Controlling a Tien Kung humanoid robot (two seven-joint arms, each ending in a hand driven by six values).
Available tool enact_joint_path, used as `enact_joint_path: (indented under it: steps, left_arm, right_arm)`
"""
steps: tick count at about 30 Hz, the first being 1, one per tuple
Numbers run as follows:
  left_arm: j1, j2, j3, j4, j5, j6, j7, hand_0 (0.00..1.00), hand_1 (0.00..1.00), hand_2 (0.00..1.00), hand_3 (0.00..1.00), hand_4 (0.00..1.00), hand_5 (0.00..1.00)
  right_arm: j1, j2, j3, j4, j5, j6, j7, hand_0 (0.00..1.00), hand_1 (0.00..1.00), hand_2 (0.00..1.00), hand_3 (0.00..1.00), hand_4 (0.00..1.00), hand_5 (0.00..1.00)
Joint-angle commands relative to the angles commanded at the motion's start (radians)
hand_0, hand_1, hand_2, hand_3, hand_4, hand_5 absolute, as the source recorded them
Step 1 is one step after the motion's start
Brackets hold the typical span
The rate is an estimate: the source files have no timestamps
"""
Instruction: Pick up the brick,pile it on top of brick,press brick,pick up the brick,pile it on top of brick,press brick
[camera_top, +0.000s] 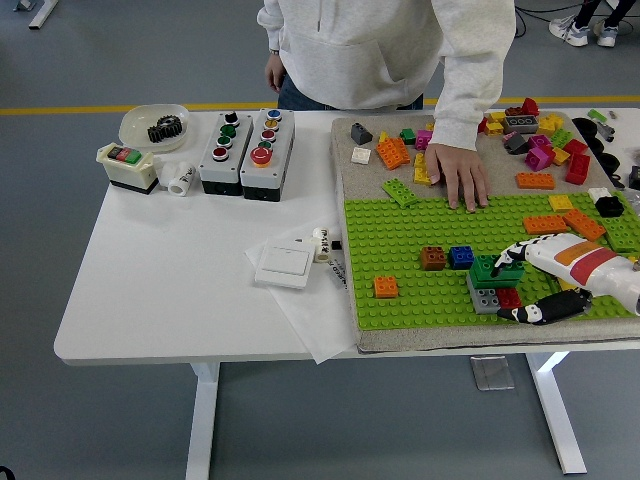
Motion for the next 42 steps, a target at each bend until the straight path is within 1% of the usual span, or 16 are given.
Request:
enact_joint_path:
  steps: [13,31,38,42]
  left_arm:
    - [0.0,0.0,0.0,0.0,0.0,-0.001,0.0,0.759,0.757,0.765,0.598,0.665,0.596]
    - [0.005,-0.001,-0.005,0.0,0.009,-0.003,0.002,0.76,0.757,0.765,0.598,0.665,0.596]
    - [0.009,-0.002,-0.009,0.0,0.015,-0.004,0.002,0.761,0.757,0.765,0.598,0.664,0.596]
    - [0.01,-0.001,-0.012,0.0,0.019,-0.006,0.003,0.761,0.757,0.765,0.598,0.664,0.596]
  right_arm:
    - [-0.008,-0.001,0.005,0.01,-0.007,0.01,-0.007,0.759,0.724,0.761,0.677,0.864,0.566]
    - [-0.014,0.003,-0.004,0.004,-0.014,0.017,-0.013,0.756,0.722,0.759,0.677,0.87,0.57]
    - [-0.019,0.002,0.013,0.007,-0.007,0.008,-0.007,0.757,0.723,0.759,0.677,0.871,0.571]
    - [-0.022,0.0,0.031,0.013,0.001,-0.006,0.001,0.757,0.723,0.759,0.677,0.871,0.571]
